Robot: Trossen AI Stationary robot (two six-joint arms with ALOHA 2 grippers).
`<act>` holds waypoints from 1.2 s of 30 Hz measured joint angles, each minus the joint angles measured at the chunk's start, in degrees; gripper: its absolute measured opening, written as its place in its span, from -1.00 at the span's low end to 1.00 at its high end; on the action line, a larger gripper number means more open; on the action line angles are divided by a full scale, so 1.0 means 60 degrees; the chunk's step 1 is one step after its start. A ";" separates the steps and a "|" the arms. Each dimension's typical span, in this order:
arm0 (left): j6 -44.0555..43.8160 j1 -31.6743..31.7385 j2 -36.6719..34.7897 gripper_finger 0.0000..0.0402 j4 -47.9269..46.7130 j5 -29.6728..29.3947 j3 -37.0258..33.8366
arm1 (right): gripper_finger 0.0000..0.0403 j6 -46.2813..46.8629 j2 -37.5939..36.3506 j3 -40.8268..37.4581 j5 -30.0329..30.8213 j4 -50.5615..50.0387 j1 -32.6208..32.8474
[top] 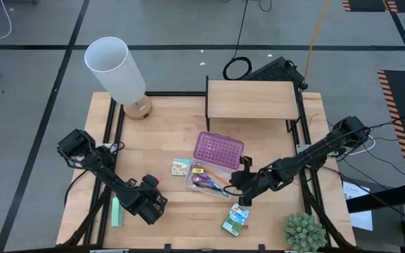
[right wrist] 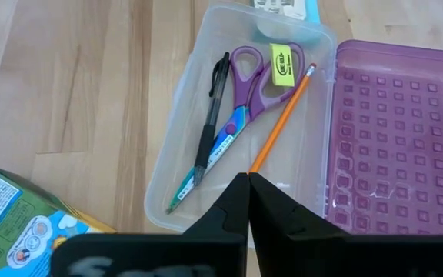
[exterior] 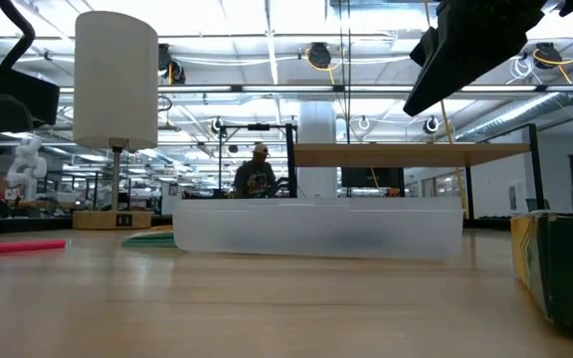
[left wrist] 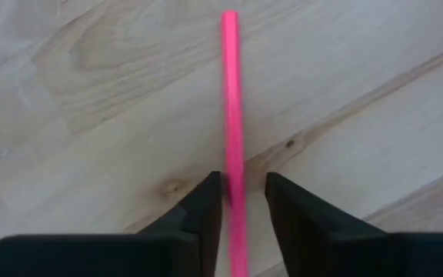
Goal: Pack school essentials
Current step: Put the pink pencil into the purple supply box
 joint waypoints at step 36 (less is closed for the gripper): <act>0.1092 0.0018 -0.0596 -0.83 -0.0069 -0.0139 -0.0073 | -1.00 -0.0004 0.0000 0.0000 0.0015 0.0062 0.0000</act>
